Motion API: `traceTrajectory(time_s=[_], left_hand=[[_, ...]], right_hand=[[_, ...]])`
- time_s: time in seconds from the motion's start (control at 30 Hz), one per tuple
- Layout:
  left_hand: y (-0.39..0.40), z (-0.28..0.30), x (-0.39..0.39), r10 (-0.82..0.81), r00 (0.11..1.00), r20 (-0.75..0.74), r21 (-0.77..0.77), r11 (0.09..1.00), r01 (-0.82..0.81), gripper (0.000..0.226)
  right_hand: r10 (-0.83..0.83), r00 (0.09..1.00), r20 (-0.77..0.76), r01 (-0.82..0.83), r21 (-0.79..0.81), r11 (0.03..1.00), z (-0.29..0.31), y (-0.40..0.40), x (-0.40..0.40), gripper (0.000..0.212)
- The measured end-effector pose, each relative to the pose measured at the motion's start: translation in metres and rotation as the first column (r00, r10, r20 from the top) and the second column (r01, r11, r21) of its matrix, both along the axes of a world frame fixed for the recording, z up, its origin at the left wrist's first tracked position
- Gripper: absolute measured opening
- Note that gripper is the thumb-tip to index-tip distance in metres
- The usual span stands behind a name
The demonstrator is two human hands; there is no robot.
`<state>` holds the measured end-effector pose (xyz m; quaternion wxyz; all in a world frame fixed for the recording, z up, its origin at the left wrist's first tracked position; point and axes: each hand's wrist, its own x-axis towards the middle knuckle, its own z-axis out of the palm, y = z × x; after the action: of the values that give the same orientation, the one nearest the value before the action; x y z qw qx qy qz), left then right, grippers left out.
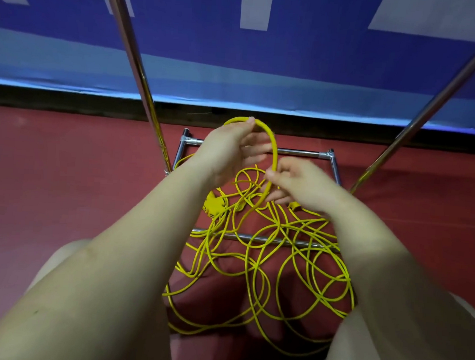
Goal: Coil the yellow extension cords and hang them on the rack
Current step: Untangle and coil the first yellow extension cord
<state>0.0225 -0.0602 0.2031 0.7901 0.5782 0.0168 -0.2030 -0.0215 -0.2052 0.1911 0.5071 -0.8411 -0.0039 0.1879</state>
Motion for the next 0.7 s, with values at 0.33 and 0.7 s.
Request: traceTrajectory(time_s=[0.33,0.7], left_hand=[[-0.005,-0.007,-0.029,-0.645,0.763,0.047,0.526,0.665,0.530,0.026],[-0.002,0.001,-0.011,-0.276,0.949,0.151,0.207,0.948,0.243,0.015]], right_hand=[[-0.635,0.734,-0.240,0.552,0.755,0.353,0.046,-0.043,0.015,0.024],[-0.115,0.993,0.032,0.108,0.161,0.981,0.026,-0.036,0.000,0.017]])
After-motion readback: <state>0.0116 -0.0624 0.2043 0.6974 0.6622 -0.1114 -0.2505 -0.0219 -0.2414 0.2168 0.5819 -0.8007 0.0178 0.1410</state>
